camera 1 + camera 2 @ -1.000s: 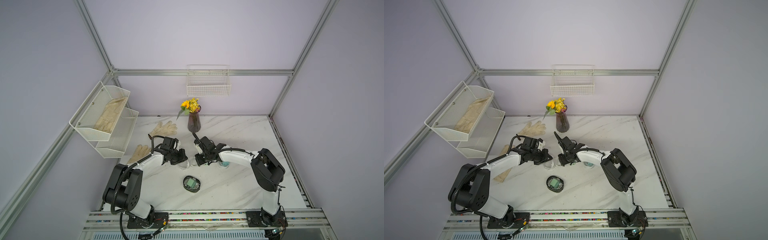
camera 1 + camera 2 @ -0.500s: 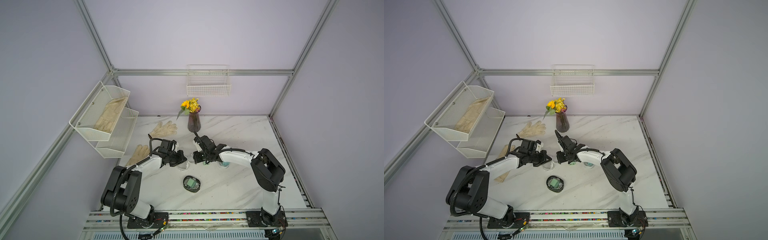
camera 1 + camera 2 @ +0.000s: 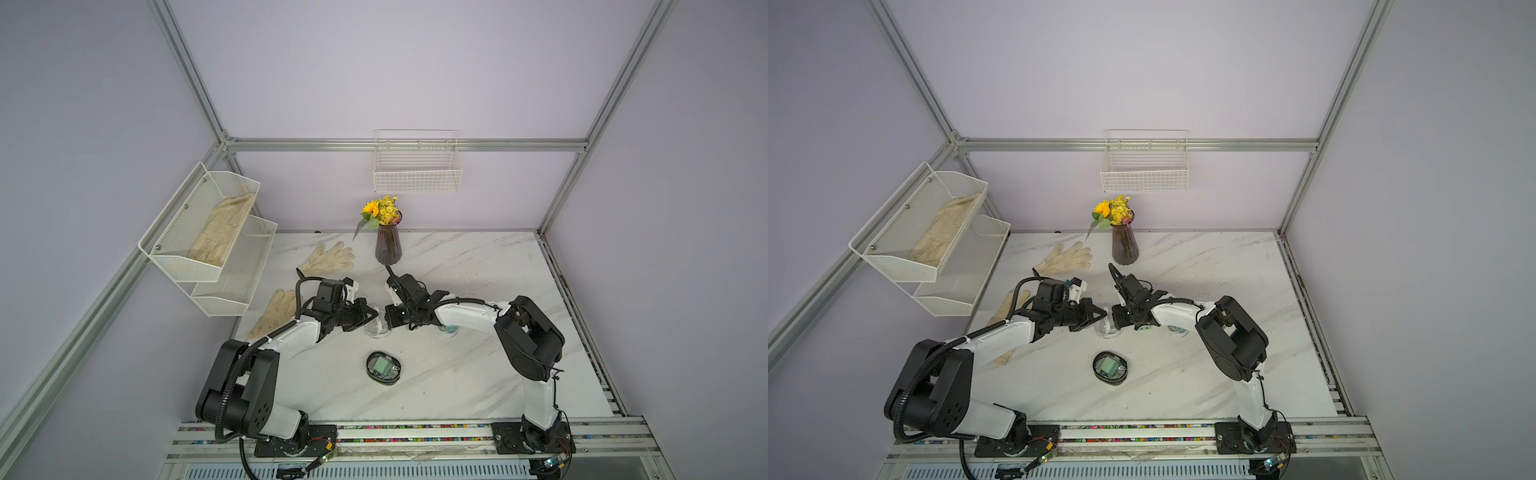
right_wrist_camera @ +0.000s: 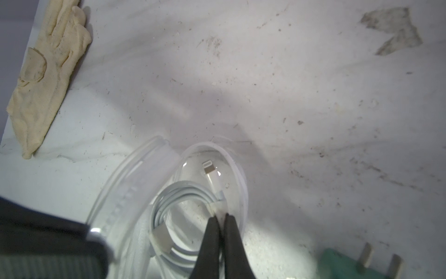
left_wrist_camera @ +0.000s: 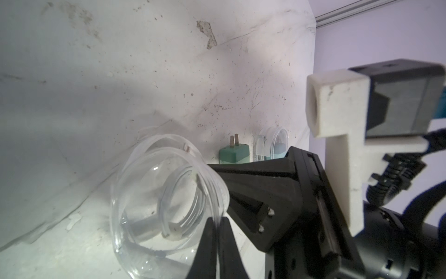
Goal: Pack away charging kits
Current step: Place the charging cable in the storage bag.
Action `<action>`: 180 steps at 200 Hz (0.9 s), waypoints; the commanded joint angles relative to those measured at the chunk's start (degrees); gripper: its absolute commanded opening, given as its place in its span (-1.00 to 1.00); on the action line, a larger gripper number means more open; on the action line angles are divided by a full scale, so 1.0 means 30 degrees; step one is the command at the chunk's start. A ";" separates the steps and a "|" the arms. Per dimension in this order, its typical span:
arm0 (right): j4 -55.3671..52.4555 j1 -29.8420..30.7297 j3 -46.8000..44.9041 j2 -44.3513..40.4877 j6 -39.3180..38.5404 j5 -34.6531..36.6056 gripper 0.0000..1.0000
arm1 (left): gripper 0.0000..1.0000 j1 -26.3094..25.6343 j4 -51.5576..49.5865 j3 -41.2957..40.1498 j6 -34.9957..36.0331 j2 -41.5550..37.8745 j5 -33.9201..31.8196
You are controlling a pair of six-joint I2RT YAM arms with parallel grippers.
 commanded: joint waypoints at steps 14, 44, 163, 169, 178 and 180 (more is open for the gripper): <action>0.0536 0.0358 0.0281 0.0298 0.0819 0.0140 -1.00 | -1.00 0.0148 0.2520 -0.1365 -0.0939 -0.0131 0.0678; 0.0870 0.0341 0.0041 0.0700 0.1233 0.0219 -1.00 | -1.00 0.0145 0.3630 -0.1948 -0.1349 -0.0149 0.0702; 0.2125 0.0323 -0.1067 0.0161 0.1342 0.0870 -0.69 | -1.00 0.0128 0.3597 -0.1967 -0.1031 -0.0398 0.0027; 0.1952 0.0312 -0.0918 0.0066 0.1480 0.0865 -0.59 | -1.00 0.0124 0.3568 -0.1950 -0.1026 -0.0357 0.0033; 0.1925 0.0326 -0.0864 -0.0078 0.1484 0.0719 -0.52 | -1.00 0.0086 0.3543 -0.1967 -0.1031 -0.0334 -0.0046; 0.1944 0.0314 -0.0894 -0.0158 0.1480 0.0647 -0.52 | -1.00 0.0086 0.3549 -0.1952 -0.1028 -0.0327 -0.0082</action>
